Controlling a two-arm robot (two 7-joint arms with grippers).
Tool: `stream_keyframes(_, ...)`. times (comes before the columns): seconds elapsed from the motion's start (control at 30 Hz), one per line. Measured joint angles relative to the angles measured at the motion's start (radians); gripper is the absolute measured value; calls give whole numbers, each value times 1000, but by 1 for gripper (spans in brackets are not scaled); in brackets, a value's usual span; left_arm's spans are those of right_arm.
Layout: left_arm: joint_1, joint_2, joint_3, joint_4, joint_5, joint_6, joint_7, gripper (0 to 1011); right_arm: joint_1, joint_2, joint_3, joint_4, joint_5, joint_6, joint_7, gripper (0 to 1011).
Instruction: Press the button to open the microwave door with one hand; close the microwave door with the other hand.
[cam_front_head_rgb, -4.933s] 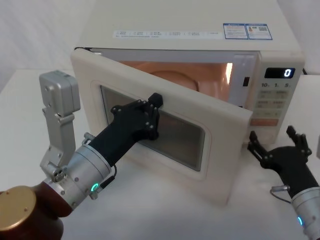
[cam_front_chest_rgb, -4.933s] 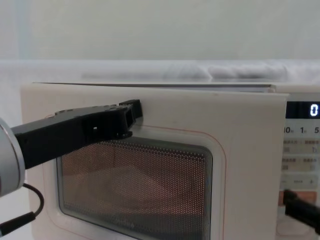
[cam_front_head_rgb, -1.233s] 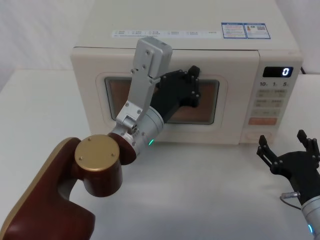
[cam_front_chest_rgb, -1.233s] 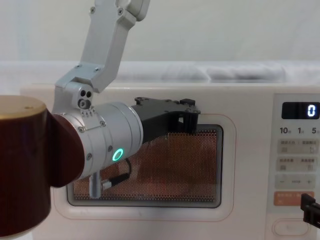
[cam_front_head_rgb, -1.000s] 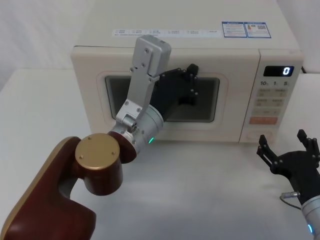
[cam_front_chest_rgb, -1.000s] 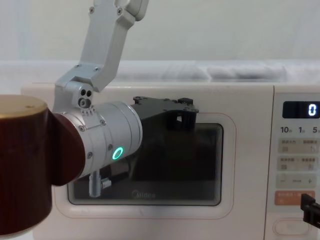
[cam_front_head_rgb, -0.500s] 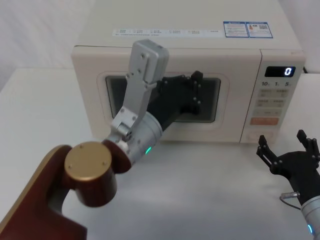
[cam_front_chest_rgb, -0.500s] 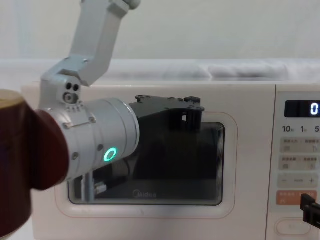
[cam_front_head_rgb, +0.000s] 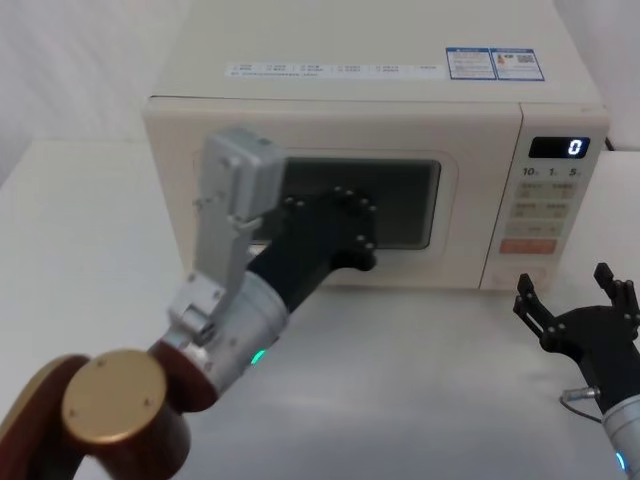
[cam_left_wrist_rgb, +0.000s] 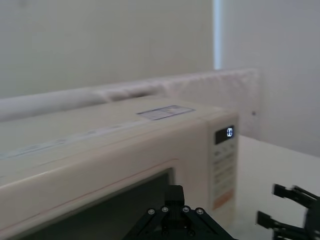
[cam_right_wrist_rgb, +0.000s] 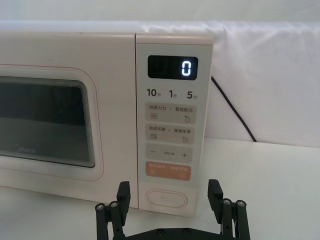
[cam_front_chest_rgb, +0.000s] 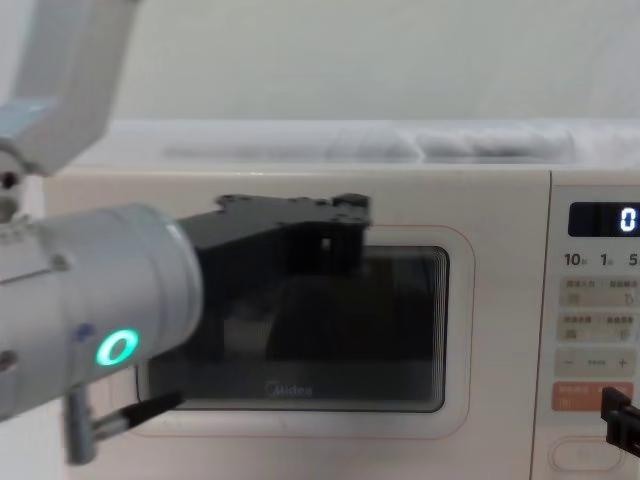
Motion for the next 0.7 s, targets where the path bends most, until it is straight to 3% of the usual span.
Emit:
stream_keyframes(0.27, 142, -41, -87, -79, -18, -53, 105, 0, 0, 0, 0, 0, 0, 0, 0, 1002)
stream_keyframes(0.53, 259, -45, -153, -103, -33, -90, 128, 0, 0, 0, 0, 0, 0, 0, 0, 1002)
stream_keyframes(0.7, 302, -38, -189, -108, -43, -105, 126, 0, 0, 0, 0, 0, 0, 0, 0, 1002)
